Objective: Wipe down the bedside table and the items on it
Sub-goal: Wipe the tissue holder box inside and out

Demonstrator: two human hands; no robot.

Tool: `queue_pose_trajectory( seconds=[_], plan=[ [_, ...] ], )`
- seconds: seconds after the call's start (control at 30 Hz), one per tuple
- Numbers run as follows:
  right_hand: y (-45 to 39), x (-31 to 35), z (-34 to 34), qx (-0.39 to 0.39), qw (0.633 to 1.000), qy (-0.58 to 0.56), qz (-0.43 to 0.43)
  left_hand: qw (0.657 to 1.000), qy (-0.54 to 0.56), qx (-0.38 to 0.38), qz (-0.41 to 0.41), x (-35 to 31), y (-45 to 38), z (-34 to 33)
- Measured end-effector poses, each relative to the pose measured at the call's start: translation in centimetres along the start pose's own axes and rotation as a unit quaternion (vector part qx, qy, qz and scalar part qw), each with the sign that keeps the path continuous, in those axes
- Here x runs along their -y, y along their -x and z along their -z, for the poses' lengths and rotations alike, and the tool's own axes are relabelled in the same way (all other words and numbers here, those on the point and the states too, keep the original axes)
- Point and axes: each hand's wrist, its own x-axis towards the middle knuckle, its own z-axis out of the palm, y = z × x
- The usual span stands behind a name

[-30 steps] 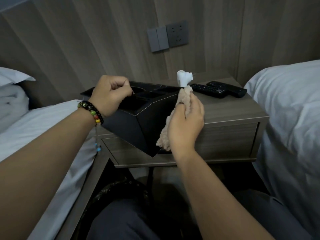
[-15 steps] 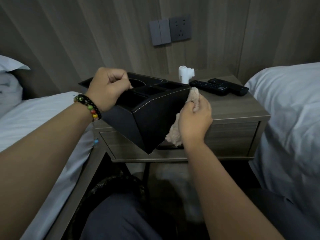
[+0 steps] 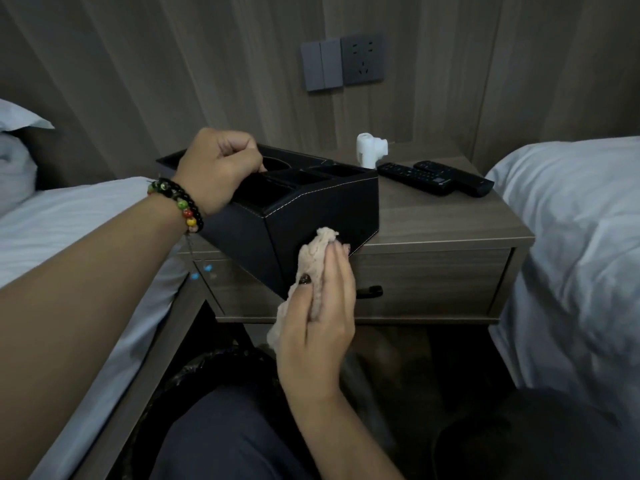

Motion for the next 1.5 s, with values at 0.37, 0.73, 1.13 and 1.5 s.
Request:
queue_pose_trajectory(
  seconds=[0.37, 0.73, 1.13, 1.5],
  plan=[
    [-4.4, 3.3, -1.5, -0.006, 0.978, 0.016, 0.208, 1.0, -0.001, 0.006, 0.003, -0.5, 0.3, 0.0],
    [-6.9, 0.2, 1.3, -0.052, 0.996, -0.003, -0.076, 0.999, -0.025, -0.01, 0.018, -0.5, 0.2, -0.1],
    [-7.1, -1.2, 1.4, -0.061, 0.995, 0.029, -0.074, 0.999, -0.042, -0.019, 0.011, 0.0, 0.2, 0.1],
    [-8.2, 0.7, 0.4, -0.046, 0.991, 0.019, 0.124, 0.999, -0.03, -0.013, 0.022, 0.2, -0.1, -0.1]
  ],
)
